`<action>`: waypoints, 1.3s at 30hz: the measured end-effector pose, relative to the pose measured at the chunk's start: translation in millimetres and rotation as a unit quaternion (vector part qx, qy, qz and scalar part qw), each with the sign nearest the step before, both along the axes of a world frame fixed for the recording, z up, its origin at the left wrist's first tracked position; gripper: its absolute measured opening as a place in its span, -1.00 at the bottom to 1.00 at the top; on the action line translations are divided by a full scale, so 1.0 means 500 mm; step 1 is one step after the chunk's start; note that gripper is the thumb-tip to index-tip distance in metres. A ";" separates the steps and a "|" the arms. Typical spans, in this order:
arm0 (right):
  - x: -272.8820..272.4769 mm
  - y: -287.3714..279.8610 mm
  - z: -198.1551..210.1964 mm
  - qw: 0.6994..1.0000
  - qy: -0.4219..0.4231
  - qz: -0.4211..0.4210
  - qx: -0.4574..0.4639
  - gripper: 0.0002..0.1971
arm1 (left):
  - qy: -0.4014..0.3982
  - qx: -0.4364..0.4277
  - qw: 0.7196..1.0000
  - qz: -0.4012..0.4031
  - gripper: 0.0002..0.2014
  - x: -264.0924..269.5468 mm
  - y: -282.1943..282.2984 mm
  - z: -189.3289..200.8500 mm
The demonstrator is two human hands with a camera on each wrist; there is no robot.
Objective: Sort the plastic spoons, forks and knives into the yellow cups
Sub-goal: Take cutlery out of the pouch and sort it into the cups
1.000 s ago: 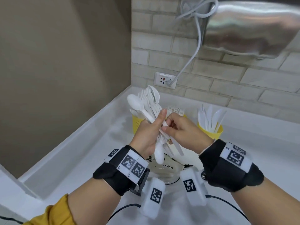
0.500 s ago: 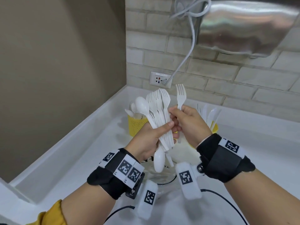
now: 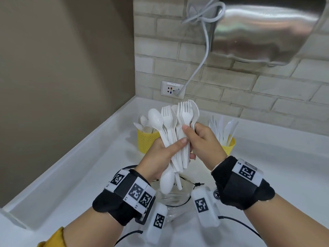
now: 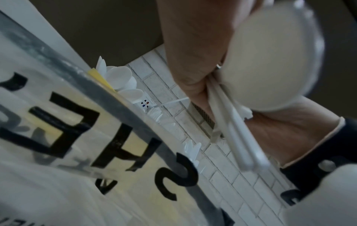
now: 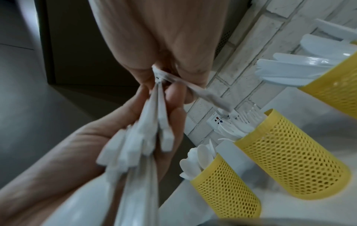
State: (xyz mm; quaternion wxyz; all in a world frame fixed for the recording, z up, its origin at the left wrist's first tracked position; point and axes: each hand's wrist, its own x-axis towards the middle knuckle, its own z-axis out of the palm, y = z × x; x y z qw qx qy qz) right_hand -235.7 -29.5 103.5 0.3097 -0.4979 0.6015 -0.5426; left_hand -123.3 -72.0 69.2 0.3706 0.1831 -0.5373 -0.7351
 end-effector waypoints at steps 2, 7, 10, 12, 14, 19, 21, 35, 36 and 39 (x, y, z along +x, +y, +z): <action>-0.003 -0.002 -0.004 1.000 -0.011 -0.007 0.007 -0.74 | 0.013 0.013 1.000 0.005 -0.77 -0.003 0.001 0.000; -0.005 0.000 -0.009 0.998 -0.065 0.003 0.022 -0.75 | 0.008 0.019 1.000 0.022 -0.76 -0.008 0.001 0.000; -0.001 0.000 -0.013 0.997 -0.074 0.019 -0.012 -0.89 | -0.006 0.002 0.999 0.041 -0.82 -0.012 0.003 -0.002; -0.004 -0.002 -0.013 0.993 -0.111 0.028 0.001 -0.83 | 0.003 0.026 0.999 0.042 -0.83 -0.013 0.004 -0.003; -0.009 -0.004 -0.008 0.991 -0.133 0.019 0.015 -0.74 | -0.001 0.056 0.997 0.045 -0.89 -0.009 0.002 -0.001; -0.021 -0.002 0.012 0.996 -0.037 -0.008 -0.081 -0.86 | -0.043 0.029 0.996 0.068 -0.89 -0.006 -0.001 0.000; -0.010 -0.006 0.017 0.997 -0.013 0.009 -0.076 -0.89 | -0.057 -0.010 0.996 0.065 -0.91 -0.013 0.004 0.003; -0.016 -0.009 0.011 0.991 -0.130 0.034 -0.009 -0.81 | -0.008 -0.001 0.999 -0.046 -0.88 0.002 0.007 -0.001; -0.019 -0.008 0.010 0.990 -0.133 0.037 -0.011 -0.76 | 0.011 0.011 0.999 -0.052 -0.85 0.003 0.005 0.001; -0.026 -0.008 0.013 0.984 -0.174 0.034 -0.034 -0.69 | 0.060 0.053 0.995 -0.055 -0.80 -0.001 0.004 0.006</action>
